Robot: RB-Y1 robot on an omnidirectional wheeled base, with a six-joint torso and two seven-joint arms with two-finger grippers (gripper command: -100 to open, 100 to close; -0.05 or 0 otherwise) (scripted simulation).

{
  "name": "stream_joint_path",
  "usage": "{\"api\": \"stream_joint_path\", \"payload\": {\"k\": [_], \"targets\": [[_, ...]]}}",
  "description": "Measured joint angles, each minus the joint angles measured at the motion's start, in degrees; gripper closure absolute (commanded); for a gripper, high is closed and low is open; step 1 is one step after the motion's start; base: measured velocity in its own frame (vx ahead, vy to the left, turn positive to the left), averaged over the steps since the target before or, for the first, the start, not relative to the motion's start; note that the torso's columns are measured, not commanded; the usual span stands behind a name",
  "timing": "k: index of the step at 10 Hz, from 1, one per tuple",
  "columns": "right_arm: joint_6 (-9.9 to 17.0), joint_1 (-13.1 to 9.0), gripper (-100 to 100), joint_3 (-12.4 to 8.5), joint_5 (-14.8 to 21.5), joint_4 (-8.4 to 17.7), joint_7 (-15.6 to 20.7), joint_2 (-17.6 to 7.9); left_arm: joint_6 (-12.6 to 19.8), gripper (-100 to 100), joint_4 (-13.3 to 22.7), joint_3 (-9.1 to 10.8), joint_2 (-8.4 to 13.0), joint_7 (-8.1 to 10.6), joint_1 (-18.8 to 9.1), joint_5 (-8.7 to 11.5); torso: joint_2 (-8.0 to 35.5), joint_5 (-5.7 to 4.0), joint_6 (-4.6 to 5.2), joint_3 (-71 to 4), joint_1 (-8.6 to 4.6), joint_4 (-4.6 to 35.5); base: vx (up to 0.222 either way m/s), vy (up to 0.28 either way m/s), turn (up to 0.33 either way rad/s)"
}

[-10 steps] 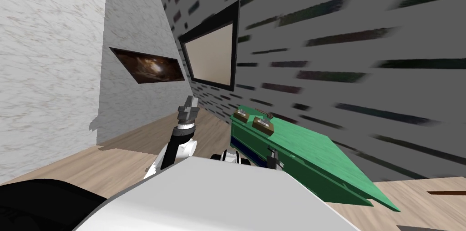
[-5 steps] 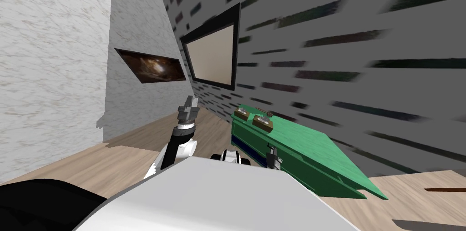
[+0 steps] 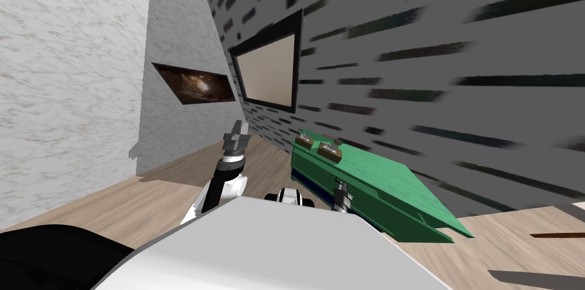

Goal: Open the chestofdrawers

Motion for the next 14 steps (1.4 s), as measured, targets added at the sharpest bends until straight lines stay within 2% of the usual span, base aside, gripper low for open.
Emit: {"api": "stream_joint_path", "payload": {"k": [1,3,8,10,11,14], "targets": [[0.4,-1.0,100,1.5,-1.8,0.8,0.0,-0.4,0.0,0,0.0,0.00,0.0,0.00,0.0,0.0,0.0,-0.04,0.06,0.0,-0.02,-0.1,-0.032,0.006,0.010],[0.6,-1.8,100,3.9,-4.9,-0.2,1.0,-1.7,0.0,0,0.0,0.00,0.0,0.00,0.0,0.0,0.1,0.03,0.08,0.0,-0.04,0.0,-0.081,0.025,0.023],[1.7,-5.2,100,10.4,-12.9,0.8,2.5,-3.5,0.0,0,0.0,0.00,0.0,0.00,0.0,0.0,0.0,-0.08,0.13,0.0,-0.14,-0.1,-0.051,0.019,0.015],[2.0,-7.2,100,13.4,-16.5,1.3,3.5,-4.7,0.0,0,0.0,0.00,0.0,0.00,0.0,0.0,0.1,-0.02,0.07,0.0,-0.02,0.0,-0.056,0.015,0.017],[2.2,-7.2,100,14.3,-17.8,0.8,3.7,-5.0,0.0,0,0.0,0.00,0.0,0.00,0.0,0.0,0.0,-0.04,0.18,0.0,-0.15,-0.1,-0.078,0.027,0.027],[2.7,-9.5,100,18.3,-22.7,1.1,5.0,-6.3,0.0,0,0.0,0.00,0.0,0.00,0.0,0.0,0.0,-0.02,0.21,0.0,-0.16,-0.1,-0.040,0.014,0.005]]}}
